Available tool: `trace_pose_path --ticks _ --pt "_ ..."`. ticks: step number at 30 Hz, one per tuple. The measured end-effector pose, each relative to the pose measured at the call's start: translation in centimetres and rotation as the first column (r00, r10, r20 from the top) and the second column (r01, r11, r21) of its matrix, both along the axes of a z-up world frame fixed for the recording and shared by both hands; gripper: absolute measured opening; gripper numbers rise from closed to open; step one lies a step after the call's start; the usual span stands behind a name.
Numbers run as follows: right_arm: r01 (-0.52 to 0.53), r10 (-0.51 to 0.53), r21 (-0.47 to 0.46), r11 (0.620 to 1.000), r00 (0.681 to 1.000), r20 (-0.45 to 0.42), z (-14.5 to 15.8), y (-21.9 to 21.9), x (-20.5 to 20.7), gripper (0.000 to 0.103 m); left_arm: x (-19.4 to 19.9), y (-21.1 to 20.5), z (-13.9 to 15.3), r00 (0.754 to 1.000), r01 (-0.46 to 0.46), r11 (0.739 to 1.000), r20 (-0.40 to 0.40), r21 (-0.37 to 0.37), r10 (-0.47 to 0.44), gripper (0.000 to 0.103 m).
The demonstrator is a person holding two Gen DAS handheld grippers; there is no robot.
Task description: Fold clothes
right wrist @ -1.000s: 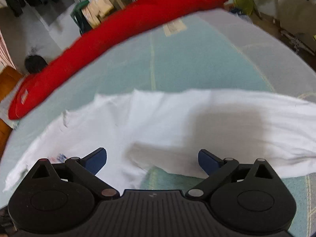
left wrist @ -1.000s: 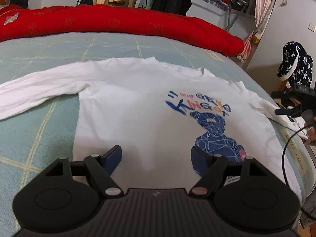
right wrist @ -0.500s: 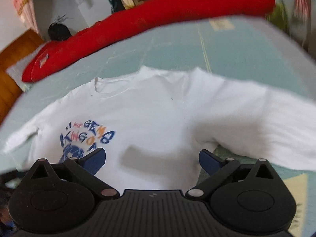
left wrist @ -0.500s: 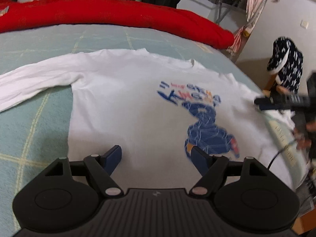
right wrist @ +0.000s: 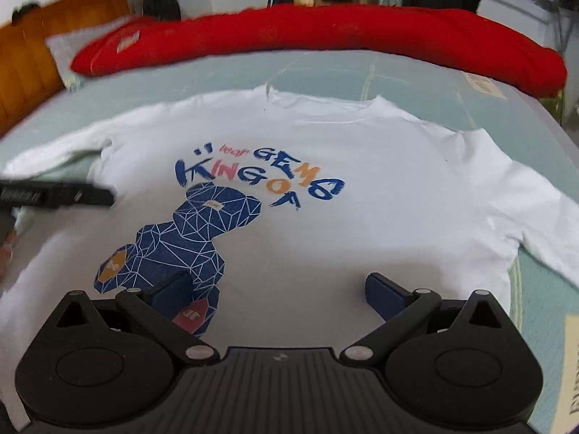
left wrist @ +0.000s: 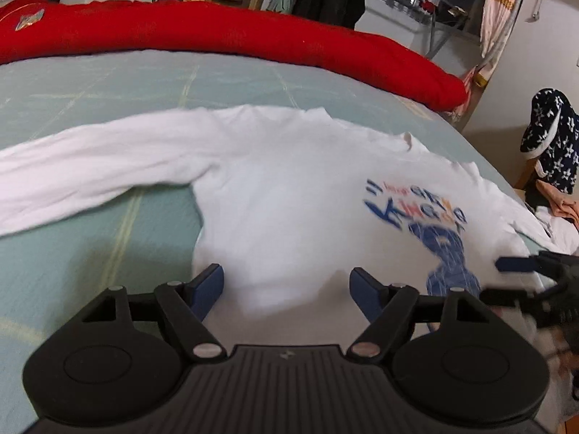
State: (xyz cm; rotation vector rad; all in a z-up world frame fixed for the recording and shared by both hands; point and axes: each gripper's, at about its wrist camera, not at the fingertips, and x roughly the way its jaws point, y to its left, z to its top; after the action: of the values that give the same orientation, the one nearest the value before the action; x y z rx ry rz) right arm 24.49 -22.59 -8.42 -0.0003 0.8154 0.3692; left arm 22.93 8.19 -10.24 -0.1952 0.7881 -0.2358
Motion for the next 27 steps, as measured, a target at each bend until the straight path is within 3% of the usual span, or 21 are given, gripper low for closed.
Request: trace_pose_path --ticks 3,8,10,13,18,20,23,27 --pt "0.016 -0.017 0.045 0.999 1.000 0.013 -0.4 -0.8 -0.4 0.103 0.3 0.1 1.5 0.999 0.013 1.000 -0.039 0.009 -0.013 0.077" --pt "0.023 -0.024 0.018 1.000 0.999 0.026 -0.4 -0.1 -0.4 0.103 4.4 -1.3 4.7 0.995 0.069 0.997 0.075 0.028 -0.071 0.077" --pt "0.028 -0.028 0.019 0.999 0.999 0.026 -0.5 0.0 -0.4 0.103 6.9 -2.2 4.1 0.994 0.075 0.997 0.071 0.029 -0.077 0.077" --pt "0.029 -0.030 0.021 0.999 0.999 0.026 -0.6 0.0 -0.3 0.103 10.1 -2.8 1.5 0.998 0.056 0.997 -0.027 0.053 -0.055 0.076" --pt "0.026 -0.027 0.027 0.999 0.999 0.035 -0.8 -0.1 -0.4 0.103 12.4 -2.1 0.8 1.000 0.018 0.999 -0.019 0.040 -0.017 0.077" --pt "0.024 -0.025 0.030 0.999 0.999 0.039 -0.8 -0.2 -0.4 0.103 13.9 -1.1 1.1 0.996 -0.050 0.999 -0.077 -0.019 0.048 0.076" --pt "0.020 -0.022 0.036 0.999 0.999 0.046 -0.8 -0.3 -0.5 0.103 14.9 -0.3 2.1 0.993 -0.081 0.994 -0.095 -0.071 0.074 0.076" --pt "0.017 -0.019 0.041 0.999 0.998 0.054 -0.8 -0.4 -0.7 0.103 15.4 -1.9 1.8 0.995 0.003 1.000 -0.098 -0.023 -0.005 0.078"
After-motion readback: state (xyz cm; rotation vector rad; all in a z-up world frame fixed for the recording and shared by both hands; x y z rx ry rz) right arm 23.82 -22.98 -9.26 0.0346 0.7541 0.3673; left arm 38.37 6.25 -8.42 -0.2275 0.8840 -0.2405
